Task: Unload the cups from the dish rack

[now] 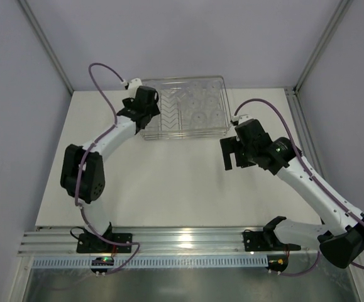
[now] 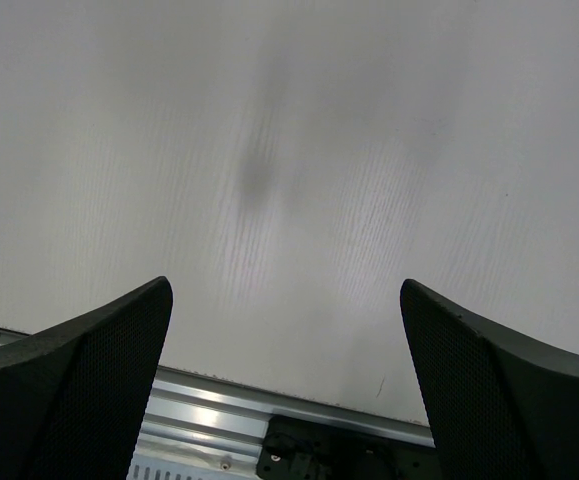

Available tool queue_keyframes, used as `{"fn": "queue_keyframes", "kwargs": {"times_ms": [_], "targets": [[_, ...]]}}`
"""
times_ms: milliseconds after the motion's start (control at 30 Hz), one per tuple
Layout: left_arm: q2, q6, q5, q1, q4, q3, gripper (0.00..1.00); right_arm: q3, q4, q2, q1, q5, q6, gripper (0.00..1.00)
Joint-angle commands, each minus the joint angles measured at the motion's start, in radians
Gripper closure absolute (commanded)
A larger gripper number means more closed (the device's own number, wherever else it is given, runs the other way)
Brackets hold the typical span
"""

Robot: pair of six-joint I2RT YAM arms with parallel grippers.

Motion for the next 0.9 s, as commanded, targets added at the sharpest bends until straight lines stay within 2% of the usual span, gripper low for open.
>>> {"fn": "queue_keyframes", "kwargs": {"times_ms": [0,167,233,300,333,400,433,467,500,533,600,700,767,867], "targets": [[-0.169,-0.033,-0.039,0.013,0.033,-0.004,1.00,0.058,0.090,-0.029,0.007,0.004,0.044,0.02],[-0.308,-0.073,-0.010,0.013,0.053,-0.062,1.00,0.090,0.251,-0.023,0.004,-0.054,0.081,0.02],[-0.351,-0.137,0.016,0.018,0.044,-0.085,1.00,0.095,0.325,-0.004,-0.008,-0.170,0.102,0.02],[-0.426,-0.185,0.139,0.022,0.073,-0.151,1.00,0.084,0.388,0.004,-0.034,-0.309,0.150,0.02],[-0.449,-0.246,0.179,0.022,0.082,-0.177,1.00,0.071,0.476,0.002,-0.040,-0.432,0.176,0.02],[-0.535,-0.336,0.306,0.025,0.143,-0.289,1.00,0.006,0.579,-0.019,-0.060,-0.534,0.260,0.02],[-0.567,-0.440,0.358,0.027,0.177,-0.341,1.00,-0.061,0.703,-0.027,-0.088,-0.634,0.295,0.02],[-0.594,-0.497,0.406,0.028,0.221,-0.388,1.00,-0.096,0.766,-0.033,-0.109,-0.681,0.332,0.02],[-0.642,-0.548,0.511,0.033,0.317,-0.483,1.00,-0.136,0.835,-0.038,-0.128,-0.734,0.375,0.02],[-0.661,-0.662,0.564,0.033,0.368,-0.525,1.00,-0.206,0.953,-0.042,-0.167,-0.776,0.445,0.02],[-0.699,-0.766,0.686,0.034,0.495,-0.634,1.00,-0.273,1.122,-0.041,-0.197,-0.894,0.516,0.02],[-0.729,-0.916,0.770,0.031,0.597,-0.721,1.00,-0.362,1.248,-0.018,-0.224,-1.003,0.605,0.02],[-0.744,-0.958,0.823,0.028,0.646,-0.781,1.00,-0.388,1.340,0.011,-0.221,-1.051,0.662,0.02],[-0.784,-0.978,0.840,0.002,0.634,-0.841,1.00,-0.407,1.434,0.036,-0.218,-1.102,0.707,0.02]]}}
